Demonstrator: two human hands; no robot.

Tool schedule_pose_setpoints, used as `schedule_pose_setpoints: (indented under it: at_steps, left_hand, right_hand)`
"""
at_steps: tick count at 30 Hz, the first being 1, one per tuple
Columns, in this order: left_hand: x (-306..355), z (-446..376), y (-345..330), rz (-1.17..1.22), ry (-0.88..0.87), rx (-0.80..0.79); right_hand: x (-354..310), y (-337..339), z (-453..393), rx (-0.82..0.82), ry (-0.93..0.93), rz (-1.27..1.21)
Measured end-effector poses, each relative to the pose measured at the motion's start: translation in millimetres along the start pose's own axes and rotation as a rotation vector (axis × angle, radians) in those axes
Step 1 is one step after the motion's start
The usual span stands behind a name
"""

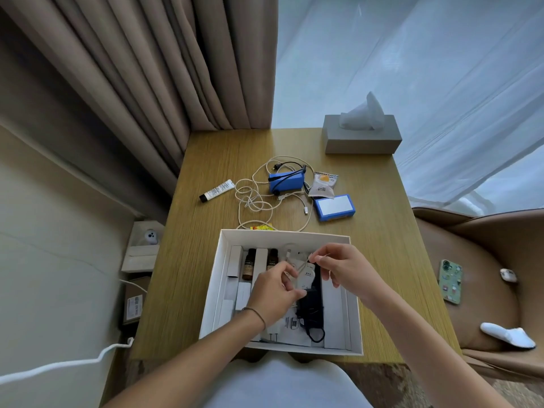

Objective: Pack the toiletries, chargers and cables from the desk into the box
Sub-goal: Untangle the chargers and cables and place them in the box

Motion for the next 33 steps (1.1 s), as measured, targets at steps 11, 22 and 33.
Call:
schedule_pose_setpoints:
  at_steps: [11,22,33]
  left_hand:
    - [-4,-23,-22,-0.134,-0.013,0.038]
    - [59,-4,27,-0.282,-0.376,0.16]
    - [120,-52,78,-0.393,-0.442,0.26]
  right_hand:
    - [11,13,13,0.02,-0.008,-0.029]
    - [-4,19,1,0.045,0.051,-0.016]
    - [-57,58,-56,0.187,0.162,0.065]
Point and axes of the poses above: each hand's wrist, its own z-axis away from the middle knuckle, its own y-axis out of the back of the hand, x = y × z, the point moved 8 cm from there along -z, towards the middle knuckle, and after that the axes turned 5 degrees about -z, right-handed, at the moved point
